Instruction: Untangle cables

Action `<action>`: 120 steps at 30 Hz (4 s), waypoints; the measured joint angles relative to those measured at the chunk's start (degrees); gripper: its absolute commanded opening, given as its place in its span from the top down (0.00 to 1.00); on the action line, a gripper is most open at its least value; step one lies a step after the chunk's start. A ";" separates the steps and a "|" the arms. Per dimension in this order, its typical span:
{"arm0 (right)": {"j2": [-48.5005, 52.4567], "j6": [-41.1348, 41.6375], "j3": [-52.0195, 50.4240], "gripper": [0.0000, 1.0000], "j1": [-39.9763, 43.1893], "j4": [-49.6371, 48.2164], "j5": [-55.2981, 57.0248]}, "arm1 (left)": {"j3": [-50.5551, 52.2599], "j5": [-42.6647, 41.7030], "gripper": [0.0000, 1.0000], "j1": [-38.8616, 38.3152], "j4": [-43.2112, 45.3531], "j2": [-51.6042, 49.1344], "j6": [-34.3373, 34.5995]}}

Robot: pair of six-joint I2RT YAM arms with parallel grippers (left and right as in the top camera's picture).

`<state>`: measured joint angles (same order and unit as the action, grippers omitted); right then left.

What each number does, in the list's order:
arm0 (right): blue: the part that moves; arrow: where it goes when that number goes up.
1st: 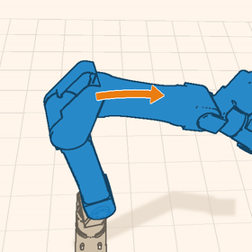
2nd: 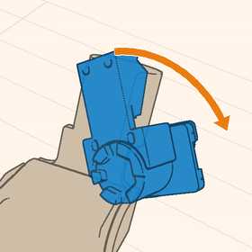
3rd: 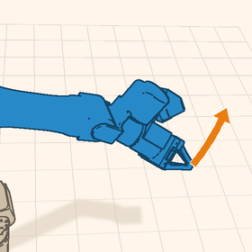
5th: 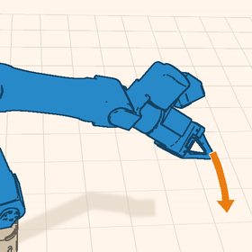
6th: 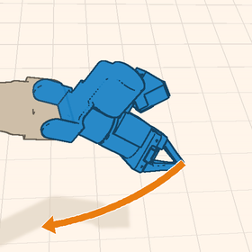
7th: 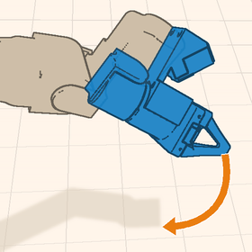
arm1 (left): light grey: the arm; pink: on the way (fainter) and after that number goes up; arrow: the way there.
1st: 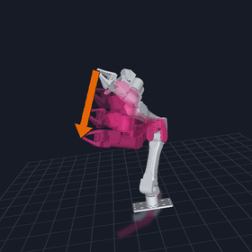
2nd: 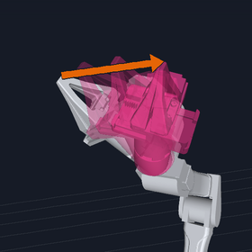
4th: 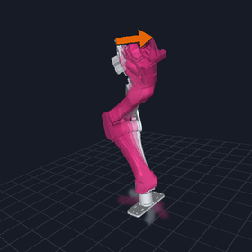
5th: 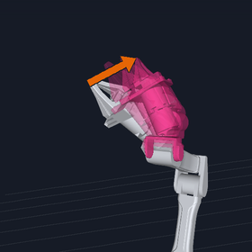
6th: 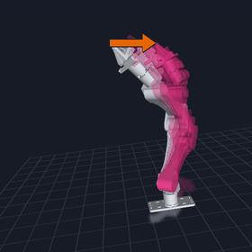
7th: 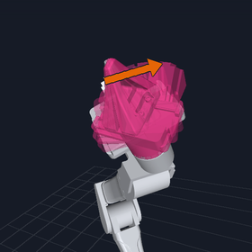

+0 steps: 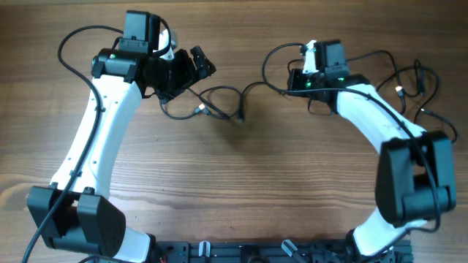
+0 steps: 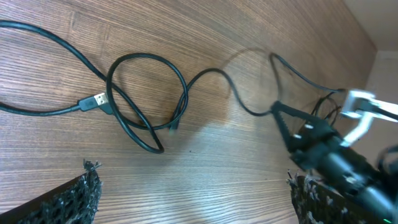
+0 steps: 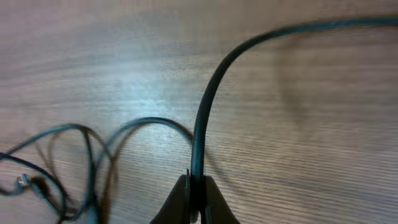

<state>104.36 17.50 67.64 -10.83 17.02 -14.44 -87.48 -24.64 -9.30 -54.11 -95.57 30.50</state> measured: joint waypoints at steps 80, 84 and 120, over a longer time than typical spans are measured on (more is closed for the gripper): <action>-5.11 -10.23 0.04 0.08 -23.76 -3.82 -5.84 | 5.42 26.18 0.00 5.07 2.69 0.00 1.90; -2.12 -10.32 0.04 0.08 -24.13 -4.81 -4.50 | 5.42 26.32 0.00 5.95 2.62 0.00 2.62; 4.55 -10.78 -0.13 0.40 -24.37 -15.85 -10.45 | 5.42 26.29 0.00 5.92 2.47 0.00 2.80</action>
<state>108.90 6.72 67.51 -35.20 1.17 -24.88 -82.06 1.65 -3.38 -51.64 -95.57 33.30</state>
